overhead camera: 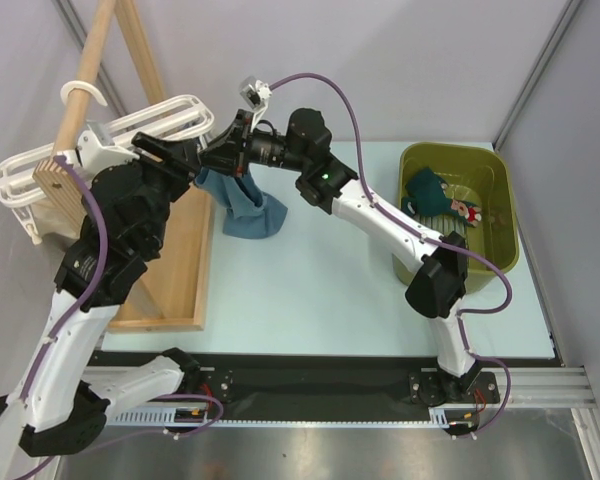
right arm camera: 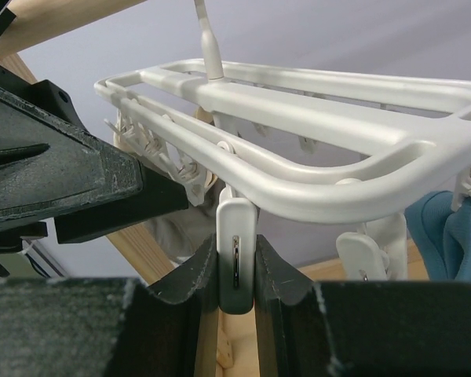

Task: Clip the socks to the hanger
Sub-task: Open the clamp at the hanger.

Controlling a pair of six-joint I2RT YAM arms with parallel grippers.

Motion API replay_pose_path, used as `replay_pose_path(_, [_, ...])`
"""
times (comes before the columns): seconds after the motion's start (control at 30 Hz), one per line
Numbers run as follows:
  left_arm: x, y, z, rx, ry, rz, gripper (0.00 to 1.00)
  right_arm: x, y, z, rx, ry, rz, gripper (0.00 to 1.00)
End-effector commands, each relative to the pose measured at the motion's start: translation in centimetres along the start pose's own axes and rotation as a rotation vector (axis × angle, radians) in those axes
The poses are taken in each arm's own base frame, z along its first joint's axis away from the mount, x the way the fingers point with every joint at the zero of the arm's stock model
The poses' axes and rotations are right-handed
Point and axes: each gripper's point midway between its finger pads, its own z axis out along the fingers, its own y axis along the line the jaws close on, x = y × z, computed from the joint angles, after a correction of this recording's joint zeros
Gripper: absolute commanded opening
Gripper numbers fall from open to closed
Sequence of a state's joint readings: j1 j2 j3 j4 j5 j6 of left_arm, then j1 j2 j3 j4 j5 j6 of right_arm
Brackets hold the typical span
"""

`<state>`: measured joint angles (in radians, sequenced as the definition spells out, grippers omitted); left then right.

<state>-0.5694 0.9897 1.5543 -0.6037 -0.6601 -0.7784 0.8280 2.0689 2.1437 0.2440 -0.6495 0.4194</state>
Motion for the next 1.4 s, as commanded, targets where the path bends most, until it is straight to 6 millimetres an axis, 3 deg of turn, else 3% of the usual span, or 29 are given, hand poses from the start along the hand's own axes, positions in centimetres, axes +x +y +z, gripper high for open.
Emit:
replay_pose_path(0.0, [-0.3,-1.0,0.5,0.035,-0.013,-0.005,0.62,-1.1,0.6,-0.2,-0.025,-0.001,0.0,0.0])
replay_pose_path(0.37, [0.7,-2.3,1.6,0.07,0.015,0.043,0.64,-1.2,1.0,-0.3,-0.031,0.007,-0.004,0.0])
replay_pose_path(0.57, [0.5,-2.0,1.8,0.053,-0.001,0.06,0.58,-1.2,1.2,-0.3,-0.036,0.01,-0.004,0.0])
replay_pose_path(0.83, [0.3,-2.6,2.0,0.093,-0.007,0.109,0.56,-1.1,1.4,-0.2,-0.046,0.011,-0.001,0.0])
replay_pose_path(1.37, [1.0,-1.9,2.6,0.079,0.002,0.166,0.54,-0.9,1.7,-0.1,-0.052,0.02,-0.002,0.0])
